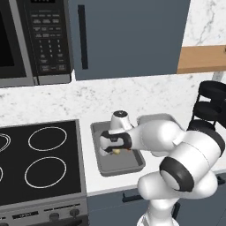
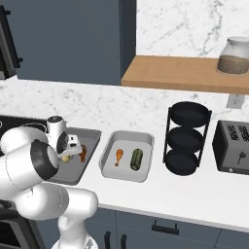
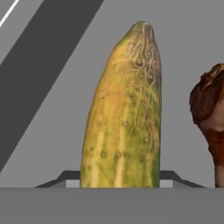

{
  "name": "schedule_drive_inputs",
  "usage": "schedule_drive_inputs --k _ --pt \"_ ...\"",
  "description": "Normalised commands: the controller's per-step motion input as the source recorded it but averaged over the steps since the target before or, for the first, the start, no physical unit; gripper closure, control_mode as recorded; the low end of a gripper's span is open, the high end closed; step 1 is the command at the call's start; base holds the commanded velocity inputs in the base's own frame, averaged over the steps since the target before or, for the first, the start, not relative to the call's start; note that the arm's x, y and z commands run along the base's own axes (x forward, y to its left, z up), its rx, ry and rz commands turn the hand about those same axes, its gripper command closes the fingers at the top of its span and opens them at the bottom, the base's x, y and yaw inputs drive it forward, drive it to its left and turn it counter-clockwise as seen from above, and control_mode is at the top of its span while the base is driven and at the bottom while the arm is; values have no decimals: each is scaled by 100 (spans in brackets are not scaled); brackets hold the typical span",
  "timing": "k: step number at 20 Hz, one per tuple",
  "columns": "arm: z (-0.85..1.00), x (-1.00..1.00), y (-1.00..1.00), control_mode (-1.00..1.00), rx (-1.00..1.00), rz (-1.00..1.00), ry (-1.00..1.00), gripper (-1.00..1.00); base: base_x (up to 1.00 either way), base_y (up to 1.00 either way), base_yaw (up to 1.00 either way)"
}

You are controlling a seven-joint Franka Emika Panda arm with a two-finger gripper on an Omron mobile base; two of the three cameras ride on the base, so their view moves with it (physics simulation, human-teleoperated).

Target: Place one cucumber and one chicken drumstick in each tupperware on the nearby counter, to pack two identical lunches.

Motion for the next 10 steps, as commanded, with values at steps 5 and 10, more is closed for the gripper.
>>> schedule_drive_inputs --k 5,10 --pt "0 0 0 -100 0 0 0 -100 0 0 0" --pt "2 0 0 -100 0 0 1 -100 0 0 0"
